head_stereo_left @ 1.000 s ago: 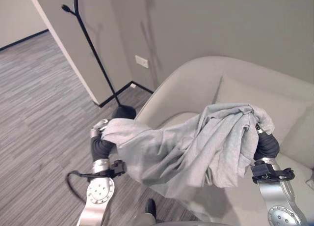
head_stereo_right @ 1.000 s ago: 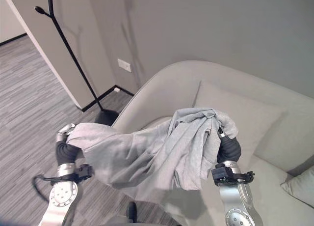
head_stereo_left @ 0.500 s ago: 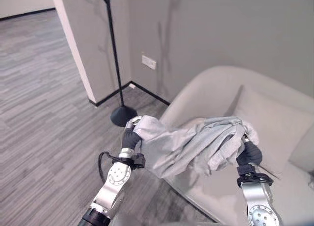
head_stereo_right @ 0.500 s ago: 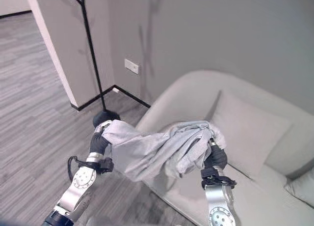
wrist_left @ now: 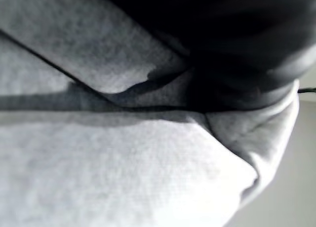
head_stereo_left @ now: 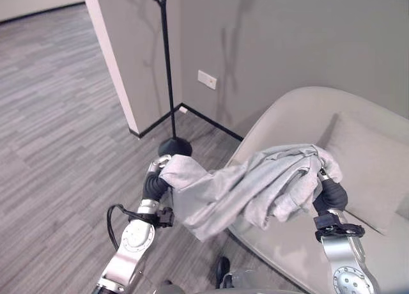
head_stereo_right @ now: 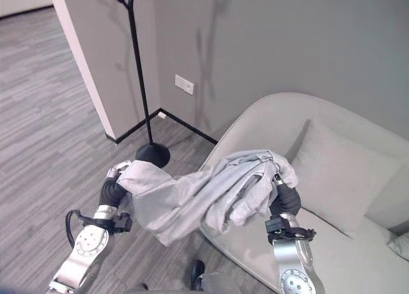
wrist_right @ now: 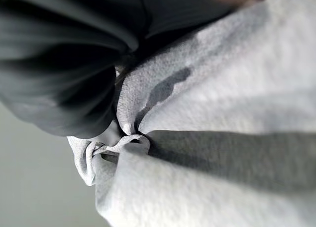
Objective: Hang the clothes on the sofa on the clothes rack.
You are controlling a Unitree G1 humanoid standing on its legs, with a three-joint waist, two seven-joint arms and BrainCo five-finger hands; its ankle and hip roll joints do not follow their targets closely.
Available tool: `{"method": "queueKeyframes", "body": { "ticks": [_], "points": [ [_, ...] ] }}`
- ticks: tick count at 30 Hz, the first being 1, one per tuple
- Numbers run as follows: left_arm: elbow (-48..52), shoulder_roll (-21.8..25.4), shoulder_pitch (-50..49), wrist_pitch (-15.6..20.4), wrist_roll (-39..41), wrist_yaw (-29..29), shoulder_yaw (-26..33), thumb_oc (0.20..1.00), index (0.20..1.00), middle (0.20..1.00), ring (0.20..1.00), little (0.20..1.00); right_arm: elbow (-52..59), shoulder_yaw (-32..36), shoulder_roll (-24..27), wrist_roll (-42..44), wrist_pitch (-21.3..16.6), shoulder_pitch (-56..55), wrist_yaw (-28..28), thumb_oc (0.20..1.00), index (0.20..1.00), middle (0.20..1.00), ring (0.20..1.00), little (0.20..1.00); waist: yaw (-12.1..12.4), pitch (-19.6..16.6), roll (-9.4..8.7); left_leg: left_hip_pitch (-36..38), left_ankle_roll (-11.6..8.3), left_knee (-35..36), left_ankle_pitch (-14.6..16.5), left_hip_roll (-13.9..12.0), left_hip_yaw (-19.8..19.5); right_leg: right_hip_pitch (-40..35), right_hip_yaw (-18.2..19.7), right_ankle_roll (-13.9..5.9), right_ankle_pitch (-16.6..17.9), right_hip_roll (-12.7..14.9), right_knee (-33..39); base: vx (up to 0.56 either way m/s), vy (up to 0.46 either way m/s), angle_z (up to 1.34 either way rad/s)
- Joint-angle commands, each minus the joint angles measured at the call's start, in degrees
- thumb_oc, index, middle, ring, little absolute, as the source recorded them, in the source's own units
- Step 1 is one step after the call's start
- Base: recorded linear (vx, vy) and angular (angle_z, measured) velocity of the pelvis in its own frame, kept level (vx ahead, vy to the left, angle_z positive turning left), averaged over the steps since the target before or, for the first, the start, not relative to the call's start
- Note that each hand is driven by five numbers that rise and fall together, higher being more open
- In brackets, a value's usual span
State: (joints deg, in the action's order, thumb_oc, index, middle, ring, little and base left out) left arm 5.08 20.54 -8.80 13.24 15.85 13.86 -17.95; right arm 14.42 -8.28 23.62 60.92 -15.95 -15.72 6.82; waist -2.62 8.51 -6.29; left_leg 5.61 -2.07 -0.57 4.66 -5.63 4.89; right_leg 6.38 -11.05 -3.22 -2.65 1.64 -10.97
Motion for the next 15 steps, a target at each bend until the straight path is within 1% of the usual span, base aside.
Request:
{"method": "queueKeyframes", "body": {
  "ticks": [1,2,3,4,5,6,7,8,9,10,11,12,13,14,15],
  "points": [
    [5.0,2.8,1.6,2.5,-0.6,-2.8,-0.1,0.2,0.2,0.2,0.2,0.2,4.7,2.7,0.0,0.1,-4.4,2.0,-1.0,0.2,0.2,0.2,0.2,0.2,-0.8,-3.0,-2.34,1.5,1.42,4.2,0.5,6.6,-4.1,0.4,4.2,-2.4,5.9,-0.5,6.4,0.28,-0.047,0.59],
    [5.0,2.6,2.1,2.7,-0.4,-2.7,-0.4,0.2,0.2,0.2,0.2,0.2,3.6,2.1,0.1,0.3,-4.3,2.8,-0.8,0.2,0.2,0.2,0.2,0.2,-0.9,-3.4,-2.17,1.6,1.16,3.3,1.3,6.4,-4.1,-0.6,4.0,-2.3,5.9,-0.5,7.1,0.3,-0.057,0.74],
    [5.3,2.5,3.3,3.0,0.1,-3.1,-1.0,0.2,0.2,0.2,0.2,0.2,3.7,2.7,0.7,-0.1,-4.5,4.0,-0.9,0.2,0.2,0.2,0.2,0.2,-1.2,-3.6,-1.99,-0.4,0.05,-3.2,3.4,6.3,-3.4,-2.7,2.7,-2.15,5.9,0.3,9.4,0.3,-0.013,0.66],
    [5.2,2.7,4.7,3.4,0.0,-3.1,-1.6,0.2,0.2,0.2,0.2,0.2,3.8,2.9,1.4,-0.7,-4.9,4.9,-1.3,0.2,0.2,0.2,0.2,0.2,-1.2,-3.6,-2.01,-2.0,-1.38,-7.9,2.5,6.0,-1.9,-3.8,2.0,-2.04,5.8,1.0,10.3,0.21,0.01,0.4],
    [5.1,2.8,5.2,3.7,0.3,-3.0,-1.9,0.2,0.2,0.2,0.2,0.2,3.6,2.9,1.6,-0.8,-5.2,5.5,-1.0,0.2,0.2,0.2,0.2,0.2,-1.3,-3.3,-2.06,-5.1,-2.14,-13.9,1.8,5.0,-0.5,-4.6,1.3,-1.78,5.7,1.4,10.9,0.13,0.034,0.19],
    [5.3,3.1,5.4,4.0,0.2,-2.6,-2.0,0.2,0.2,0.2,0.2,0.2,3.4,2.6,2.1,-1.0,-5.3,5.9,-0.8,0.2,0.2,0.2,0.2,0.2,-1.2,-3.2,-2.2,-6.7,-2.85,-17.9,0.0,4.0,1.1,-5.7,0.9,-1.45,5.3,1.7,11.2,0.09,0.024,0.4],
    [5.2,3.1,5.7,4.1,0.6,-2.4,-2.1,0.2,0.2,0.2,0.2,0.2,3.2,2.2,2.3,-1.4,-5.3,6.4,-0.5,0.2,0.2,0.2,0.2,0.2,-1.1,-2.9,-2.42,-8.9,-3.19,-22.6,-1.7,2.2,3.0,-6.4,0.5,-1.03,4.6,2.0,11.1,0.13,0.01,0.32],
    [5.3,3.2,5.9,4.1,1.1,-2.1,-2.1,0.2,0.2,0.2,0.2,0.2,3.2,1.5,2.5,-1.4,-5.3,6.9,-0.3,0.2,0.2,0.2,0.2,0.2,-1.1,-2.9,-2.55,-10.7,-2.86,-25.9,-2.7,-1.0,5.4,-6.9,0.1,-0.62,3.6,2.2,10.7,0.15,0.009,0.29],
    [5.4,3.0,6.0,4.0,1.4,-1.9,-2.0,0.2,0.2,0.2,0.2,0.2,3.5,1.1,2.7,-1.6,-5.1,6.8,0.0,0.2,0.2,0.2,0.2,0.2,-1.0,-2.9,-2.81,-11.7,-2.11,-26.8,-3.2,-3.5,8.1,-7.5,-0.1,-0.51,3.0,2.6,10.5,0.17,0.031,0.09],
    [5.6,2.9,6.0,3.9,1.6,-1.8,-1.9,0.2,0.2,0.2,0.2,0.2,3.7,0.9,2.9,-1.6,-5.1,6.7,0.0,0.2,0.2,0.2,0.2,0.2,-0.9,-3.0,-3.0,-12.3,-1.54,-26.2,-3.5,-5.5,9.7,-8.1,-0.4,-0.49,2.5,3.1,10.5,0.26,0.15,0.18],
    [6.2,2.7,5.3,3.6,1.9,-2.2,-1.7,0.2,0.2,0.2,0.2,0.2,4.4,0.9,3.4,-1.7,-5.0,6.1,-0.1,0.2,0.2,0.2,0.2,0.2,-0.8,-3.6,-3.12,-12.1,-1.42,-20.7,-3.1,-8.2,11.5,-8.9,-0.5,-1.11,1.6,4.0,10.6,0.27,0.205,0.18],
    [6.3,2.6,5.1,3.4,1.8,-2.4,-1.8,0.2,0.2,0.2,0.2,0.2,4.7,1.1,3.6,-1.8,-5.0,5.8,-0.3,0.2,0.2,0.2,0.2,0.2,-0.7,-3.8,-3.1,-11.6,-1.71,-17.2,-3.4,-9.1,11.9,-9.4,-0.4,-1.52,1.2,4.5,10.5,0.22,0.18,0.17],
    [6.3,2.6,5.1,3.4,1.8,-2.4,-1.8,0.2,0.2,0.2,0.2,0.2,4.8,1.1,3.6,-1.8,-5.0,5.8,-0.3,0.2,0.2,0.2,0.2,0.2,-0.6,-3.7,-3.13,-11.1,-1.78,-16.8,-3.4,-9.0,12.0,-9.6,-0.4,-1.56,1.0,4.6,10.4,0.15,0.141,0.06],
    [6.4,2.6,5.1,3.3,1.4,-2.5,-2.1,0.2,0.2,0.2,0.2,0.2,5.1,1.4,3.8,-1.9,-4.9,5.5,-0.6,0.2,0.2,0.2,0.2,0.2,-0.7,-4.2,-2.94,-10.9,-2.38,-12.2,-5.1,-9.7,11.6,-9.6,-0.2,-1.95,0.5,5.0,10.3,0.15,0.156,-0.01],
    [6.5,2.6,5.4,3.3,1.1,-2.4,-2.3,0.2,0.2,0.2,0.2,0.2,5.3,1.6,3.7,-2.1,-4.9,5.2,-0.7,0.2,0.2,0.2,0.2,0.2,-0.5,-4.3,-2.52,-10.8,-3.25,-8.2,-7.5,-10.5,10.2,-9.9,0.0,-2.28,-0.1,5.0,10.1,0.22,0.245,-0.11]
  ]
}}
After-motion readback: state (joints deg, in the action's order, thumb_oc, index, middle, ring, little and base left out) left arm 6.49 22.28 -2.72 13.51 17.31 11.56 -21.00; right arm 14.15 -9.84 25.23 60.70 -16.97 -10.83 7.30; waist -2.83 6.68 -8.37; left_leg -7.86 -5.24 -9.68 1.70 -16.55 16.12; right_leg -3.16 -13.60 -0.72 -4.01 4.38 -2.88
